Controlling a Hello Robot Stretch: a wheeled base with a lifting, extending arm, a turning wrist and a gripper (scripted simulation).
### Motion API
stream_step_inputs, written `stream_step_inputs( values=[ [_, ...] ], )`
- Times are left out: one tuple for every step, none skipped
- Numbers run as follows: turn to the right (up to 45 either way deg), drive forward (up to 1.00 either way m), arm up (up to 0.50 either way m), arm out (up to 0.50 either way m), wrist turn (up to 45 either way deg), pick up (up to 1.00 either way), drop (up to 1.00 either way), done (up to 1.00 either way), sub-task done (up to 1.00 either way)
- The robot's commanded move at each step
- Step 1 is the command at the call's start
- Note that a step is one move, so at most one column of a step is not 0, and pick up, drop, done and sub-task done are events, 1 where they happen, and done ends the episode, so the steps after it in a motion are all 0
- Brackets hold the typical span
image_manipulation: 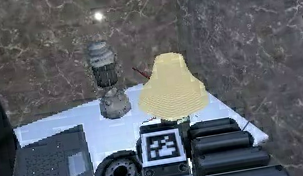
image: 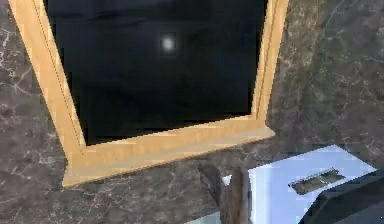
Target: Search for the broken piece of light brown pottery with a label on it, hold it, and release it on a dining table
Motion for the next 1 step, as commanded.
stream_step_inputs(
  values=[
    [39.0,0.00,0.00,0.00,0.0,0.00,0.00,0.00,0.00]
  ],
)
